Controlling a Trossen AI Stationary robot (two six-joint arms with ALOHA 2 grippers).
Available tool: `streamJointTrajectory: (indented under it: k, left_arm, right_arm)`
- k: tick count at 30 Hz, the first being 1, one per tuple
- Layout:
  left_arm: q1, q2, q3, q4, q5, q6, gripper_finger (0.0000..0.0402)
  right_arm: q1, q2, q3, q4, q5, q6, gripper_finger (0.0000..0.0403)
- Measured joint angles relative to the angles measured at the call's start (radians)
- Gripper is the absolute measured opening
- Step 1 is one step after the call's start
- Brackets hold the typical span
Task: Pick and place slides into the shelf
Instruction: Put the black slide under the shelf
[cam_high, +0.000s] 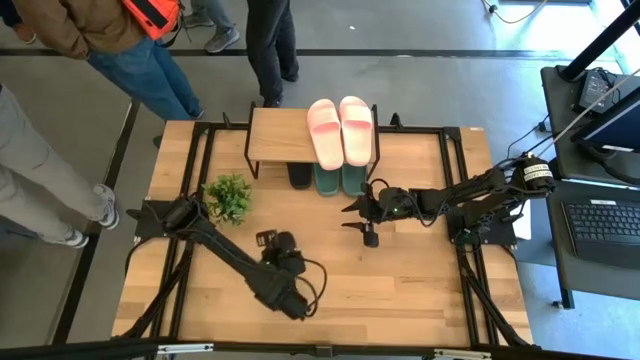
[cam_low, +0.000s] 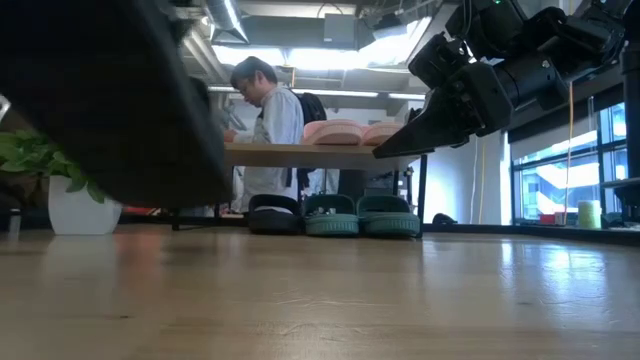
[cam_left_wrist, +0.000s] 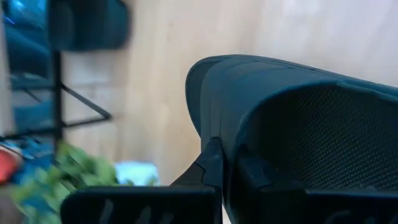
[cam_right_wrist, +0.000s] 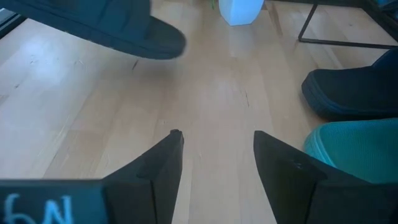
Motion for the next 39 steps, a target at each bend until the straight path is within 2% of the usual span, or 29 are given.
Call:
streamJointTrajectory:
  k: [5, 11, 21, 32, 39]
  left_arm:
    - [0.054, 0.000, 0.000, 0.000, -0.095, 0.139, 0.0003]
    - [0.107, 0.000, -0.030, 0.000, -0.153, 0.215, 0.0002]
    - [0.153, -0.018, -0.163, 0.000, -0.175, 0.219, 0.0004]
    - [0.194, -0.164, -0.350, 0.029, -0.251, 0.160, 0.0005]
    - [0.246, -0.241, -0.471, 0.115, -0.305, 0.168, 0.0006]
  right_arm:
    - [0.000, 0.000, 0.000, 0.000, 0.000, 0.000, 0.0197]
    - [0.000, 0.000, 0.000, -0.006, 0.000, 0.000, 0.0197]
    - [0.000, 0.000, 0.000, -0.007, 0.000, -0.004, 0.0197]
    - [-0.010, 0.000, 0.000, 0.003, 0.015, -0.030, 0.0197]
    - [-0.043, 0.000, 0.000, 0.010, 0.026, -0.030, 0.0197]
